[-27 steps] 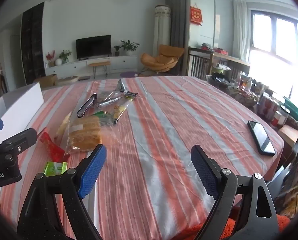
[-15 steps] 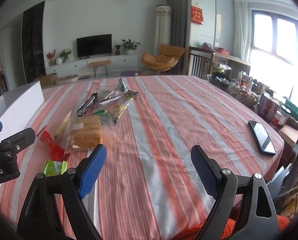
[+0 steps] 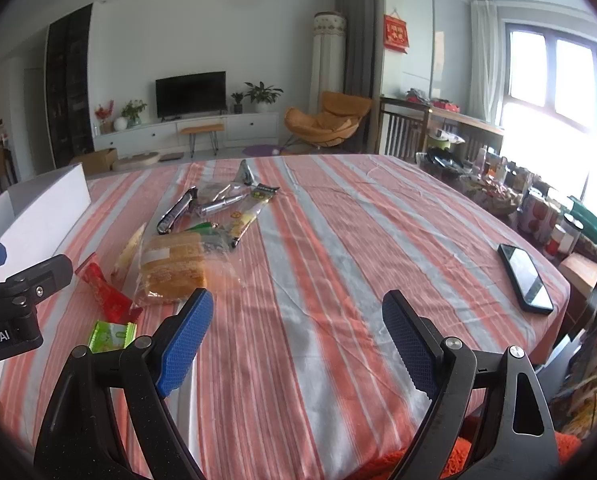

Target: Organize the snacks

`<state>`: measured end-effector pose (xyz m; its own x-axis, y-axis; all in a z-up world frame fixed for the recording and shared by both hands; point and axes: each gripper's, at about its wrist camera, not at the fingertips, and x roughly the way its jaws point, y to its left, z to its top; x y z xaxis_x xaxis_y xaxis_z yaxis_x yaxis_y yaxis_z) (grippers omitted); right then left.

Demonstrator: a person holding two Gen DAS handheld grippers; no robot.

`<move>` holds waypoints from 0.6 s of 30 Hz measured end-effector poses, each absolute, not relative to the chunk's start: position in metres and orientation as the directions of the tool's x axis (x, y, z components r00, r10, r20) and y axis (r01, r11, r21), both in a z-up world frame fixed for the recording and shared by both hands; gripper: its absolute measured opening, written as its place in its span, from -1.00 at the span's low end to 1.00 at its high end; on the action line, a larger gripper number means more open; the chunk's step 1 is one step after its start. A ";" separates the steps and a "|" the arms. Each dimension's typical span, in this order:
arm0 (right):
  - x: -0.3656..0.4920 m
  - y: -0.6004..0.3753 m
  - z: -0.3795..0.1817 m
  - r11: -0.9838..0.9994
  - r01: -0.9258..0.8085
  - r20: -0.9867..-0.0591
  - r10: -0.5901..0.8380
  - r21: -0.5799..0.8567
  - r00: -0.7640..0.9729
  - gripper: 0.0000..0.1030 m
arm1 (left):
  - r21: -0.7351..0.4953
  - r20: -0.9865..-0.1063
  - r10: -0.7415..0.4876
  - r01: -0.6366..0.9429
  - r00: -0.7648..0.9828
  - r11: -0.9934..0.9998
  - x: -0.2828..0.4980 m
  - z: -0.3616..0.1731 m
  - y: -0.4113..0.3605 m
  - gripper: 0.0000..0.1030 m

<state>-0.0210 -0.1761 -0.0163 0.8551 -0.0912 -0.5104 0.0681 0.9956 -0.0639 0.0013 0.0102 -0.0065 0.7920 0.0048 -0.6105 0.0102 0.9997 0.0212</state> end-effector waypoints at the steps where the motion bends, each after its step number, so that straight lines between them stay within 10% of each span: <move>1: -0.021 -0.176 -0.016 0.996 0.068 -0.511 -0.091 -0.064 0.855 0.73 | 0.022 -0.610 0.005 0.011 0.792 1.000 0.001 -0.007 0.010 1.00; 18: -0.022 -0.178 -0.015 0.996 0.065 -0.509 -0.088 -0.063 0.856 0.73 | 0.019 -0.614 -0.001 0.016 0.790 1.000 -0.001 -0.009 0.006 1.00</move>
<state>-0.0223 -0.1779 -0.0152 0.8560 -0.0883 -0.5094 0.0655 0.9959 -0.0626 -0.0006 0.0060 -0.0088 0.7897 -0.0012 -0.6135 0.0164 0.9997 0.0191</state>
